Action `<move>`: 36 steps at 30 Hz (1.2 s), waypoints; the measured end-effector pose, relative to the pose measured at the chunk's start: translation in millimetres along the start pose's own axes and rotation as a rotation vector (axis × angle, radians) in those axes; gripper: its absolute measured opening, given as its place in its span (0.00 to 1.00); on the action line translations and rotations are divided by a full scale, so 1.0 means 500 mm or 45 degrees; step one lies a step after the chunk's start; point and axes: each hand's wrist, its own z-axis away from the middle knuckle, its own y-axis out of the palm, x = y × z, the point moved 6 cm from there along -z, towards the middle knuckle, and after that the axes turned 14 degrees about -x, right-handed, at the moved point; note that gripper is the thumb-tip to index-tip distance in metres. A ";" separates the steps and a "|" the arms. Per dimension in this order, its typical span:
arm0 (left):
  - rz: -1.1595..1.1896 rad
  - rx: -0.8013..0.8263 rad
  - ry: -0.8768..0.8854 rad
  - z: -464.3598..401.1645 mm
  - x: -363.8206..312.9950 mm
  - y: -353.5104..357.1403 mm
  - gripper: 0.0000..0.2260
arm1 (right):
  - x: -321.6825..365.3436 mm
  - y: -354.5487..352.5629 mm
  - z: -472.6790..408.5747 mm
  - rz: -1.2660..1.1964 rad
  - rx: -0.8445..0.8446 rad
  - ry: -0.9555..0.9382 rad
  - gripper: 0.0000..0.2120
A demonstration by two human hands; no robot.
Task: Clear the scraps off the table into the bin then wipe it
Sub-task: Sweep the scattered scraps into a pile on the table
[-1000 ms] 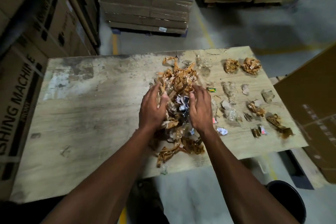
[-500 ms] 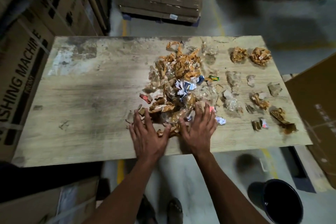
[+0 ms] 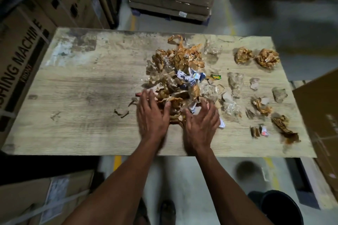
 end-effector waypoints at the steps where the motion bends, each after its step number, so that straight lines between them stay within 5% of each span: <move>1: -0.054 -0.069 -0.029 -0.003 0.013 -0.015 0.38 | -0.012 -0.007 -0.001 0.028 -0.002 0.023 0.33; 8: -0.183 -0.111 -0.413 0.004 0.113 -0.015 0.38 | -0.042 0.005 0.015 0.002 0.178 0.118 0.34; 15: 0.185 -0.070 -0.315 0.016 -0.029 0.024 0.36 | 0.001 0.015 -0.007 -0.165 0.154 0.063 0.27; 26: 0.154 -0.165 -0.139 -0.138 -0.114 -0.038 0.23 | 0.038 -0.014 -0.188 -0.292 0.076 0.027 0.24; 36: 0.262 -0.122 0.121 -0.379 -0.257 0.067 0.17 | 0.086 0.111 -0.402 -0.373 0.118 0.016 0.25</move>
